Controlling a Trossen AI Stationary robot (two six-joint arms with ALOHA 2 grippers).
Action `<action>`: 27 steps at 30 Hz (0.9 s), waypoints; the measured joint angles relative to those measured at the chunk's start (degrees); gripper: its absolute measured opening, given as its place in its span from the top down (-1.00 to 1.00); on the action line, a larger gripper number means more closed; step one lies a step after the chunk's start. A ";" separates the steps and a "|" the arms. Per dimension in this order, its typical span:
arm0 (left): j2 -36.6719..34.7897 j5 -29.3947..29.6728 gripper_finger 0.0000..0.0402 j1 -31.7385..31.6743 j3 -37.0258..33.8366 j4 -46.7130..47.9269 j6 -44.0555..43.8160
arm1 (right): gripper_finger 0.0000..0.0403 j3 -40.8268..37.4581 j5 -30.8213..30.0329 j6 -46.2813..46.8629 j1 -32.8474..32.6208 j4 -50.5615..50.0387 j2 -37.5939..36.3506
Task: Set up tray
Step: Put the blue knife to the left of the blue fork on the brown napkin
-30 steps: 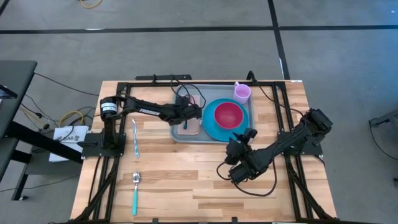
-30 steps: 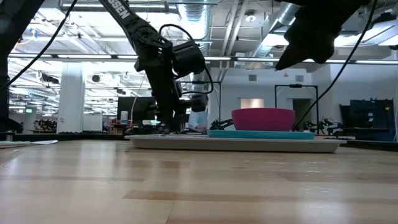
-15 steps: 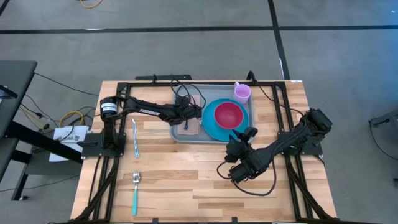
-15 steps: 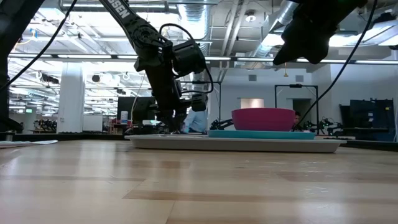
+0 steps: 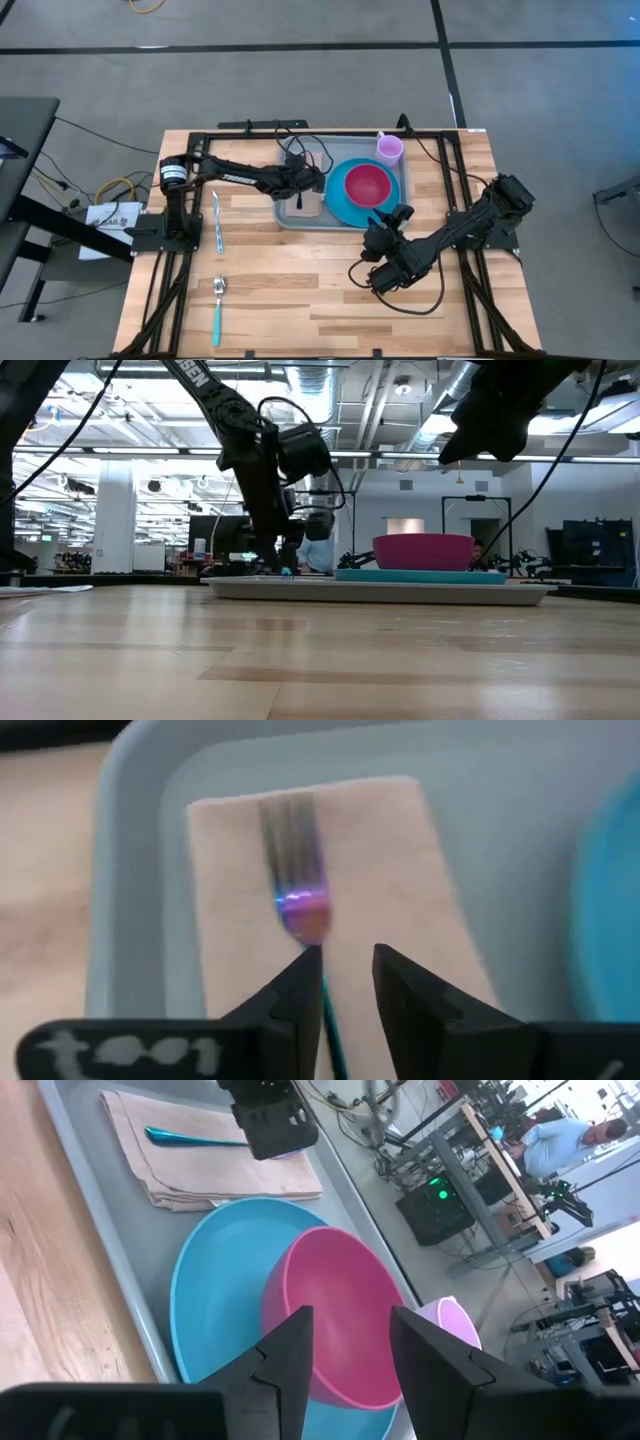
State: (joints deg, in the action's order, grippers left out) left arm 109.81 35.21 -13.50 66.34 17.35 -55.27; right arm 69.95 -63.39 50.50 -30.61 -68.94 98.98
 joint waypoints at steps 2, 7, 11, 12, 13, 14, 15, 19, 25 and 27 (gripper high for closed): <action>-1.67 -2.80 0.60 0.00 1.91 3.31 5.74 | 0.36 0.00 0.06 -0.02 0.00 0.01 0.00; -6.77 -5.63 0.60 0.78 9.45 21.97 15.63 | 0.36 0.00 0.19 -0.02 0.00 0.03 0.00; -11.88 0.91 0.60 3.40 15.80 41.71 15.88 | 0.36 0.00 0.30 0.00 0.00 0.58 0.00; -13.29 2.67 0.60 4.29 16.79 46.87 13.74 | 0.36 0.00 0.30 0.00 0.00 0.78 0.00; -14.54 4.36 0.60 5.31 17.50 51.73 10.87 | 0.36 0.00 0.30 0.00 0.00 0.90 0.00; -16.13 5.47 0.60 6.35 17.71 55.70 7.81 | 0.36 0.00 0.32 0.02 0.00 1.00 0.00; -17.68 5.97 0.60 7.59 17.69 59.34 4.65 | 0.36 0.00 0.34 0.02 0.00 1.26 0.00; -22.64 6.02 0.60 14.07 14.60 72.23 -8.60 | 0.36 0.00 0.43 0.02 0.00 1.99 0.00; -28.86 6.27 0.60 22.20 1.06 66.52 -23.32 | 0.36 0.00 0.44 0.02 0.32 2.47 0.02; -29.19 2.80 0.60 22.59 -3.28 64.97 -27.63 | 0.36 0.00 0.43 0.03 0.39 3.23 0.00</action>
State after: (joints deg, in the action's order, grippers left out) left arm 80.62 38.01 9.09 63.06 82.32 -82.90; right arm 69.95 -62.95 50.53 -30.22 -65.71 98.98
